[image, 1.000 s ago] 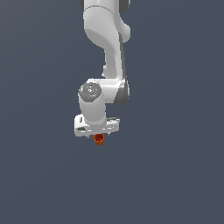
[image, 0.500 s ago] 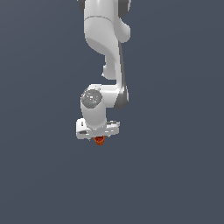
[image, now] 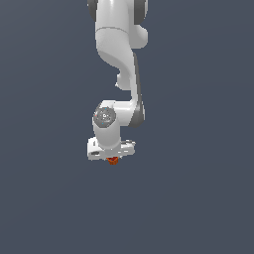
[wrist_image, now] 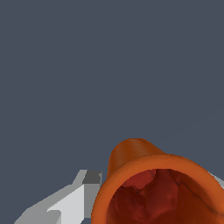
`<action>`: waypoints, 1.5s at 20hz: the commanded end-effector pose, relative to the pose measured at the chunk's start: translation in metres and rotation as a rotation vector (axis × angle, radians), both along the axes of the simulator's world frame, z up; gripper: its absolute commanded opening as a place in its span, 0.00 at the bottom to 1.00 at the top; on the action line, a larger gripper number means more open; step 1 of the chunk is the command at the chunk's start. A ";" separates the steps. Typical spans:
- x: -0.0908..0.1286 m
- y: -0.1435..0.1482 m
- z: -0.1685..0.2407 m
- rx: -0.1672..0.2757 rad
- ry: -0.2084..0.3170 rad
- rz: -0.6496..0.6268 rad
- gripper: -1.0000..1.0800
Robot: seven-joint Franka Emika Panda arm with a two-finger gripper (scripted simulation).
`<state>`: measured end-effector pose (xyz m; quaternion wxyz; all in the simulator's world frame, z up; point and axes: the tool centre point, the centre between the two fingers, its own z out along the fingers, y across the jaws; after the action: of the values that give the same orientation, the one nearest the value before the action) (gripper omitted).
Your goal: Pick up the object and move it to a goal position.
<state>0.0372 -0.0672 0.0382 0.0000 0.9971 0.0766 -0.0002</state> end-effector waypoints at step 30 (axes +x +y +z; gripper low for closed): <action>0.010 0.095 0.144 -0.001 0.000 0.001 0.00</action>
<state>0.0459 0.0176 0.1654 0.0004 0.9970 0.0769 -0.0003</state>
